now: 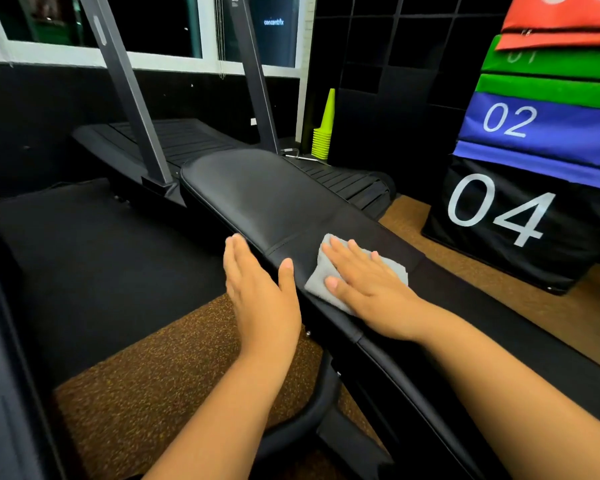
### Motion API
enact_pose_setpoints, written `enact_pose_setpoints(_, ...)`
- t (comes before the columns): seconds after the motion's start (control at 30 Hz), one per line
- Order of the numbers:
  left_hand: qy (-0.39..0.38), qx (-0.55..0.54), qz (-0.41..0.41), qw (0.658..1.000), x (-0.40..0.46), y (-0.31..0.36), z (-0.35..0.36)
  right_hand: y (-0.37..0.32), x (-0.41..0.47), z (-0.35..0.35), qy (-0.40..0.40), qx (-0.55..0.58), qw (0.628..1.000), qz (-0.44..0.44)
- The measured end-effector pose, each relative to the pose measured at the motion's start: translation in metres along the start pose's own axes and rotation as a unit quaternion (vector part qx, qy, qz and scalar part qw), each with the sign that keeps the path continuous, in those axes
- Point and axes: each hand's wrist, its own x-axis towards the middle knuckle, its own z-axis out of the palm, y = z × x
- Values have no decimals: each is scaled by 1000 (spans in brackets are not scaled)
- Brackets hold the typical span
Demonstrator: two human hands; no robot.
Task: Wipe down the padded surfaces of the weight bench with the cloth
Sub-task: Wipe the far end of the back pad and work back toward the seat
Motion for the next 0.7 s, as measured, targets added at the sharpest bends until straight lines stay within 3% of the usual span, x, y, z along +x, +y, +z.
enact_pose_setpoints(0.1,-28,97,150,984,2,-1,0,23,24,-14,16,1,996,89)
enact_pose_setpoints(0.2,-75,147,205,965,3,-4,4,29,40,-17,38,-33,988,146)
enact_pose_setpoints(0.43,-75,121,196,970,2,-12,8,14,25,-6,23,-22,998,45)
enact_pose_setpoints(0.7,-49,156,194,967,-1,-15,19,47,77,-23,62,-40,986,147)
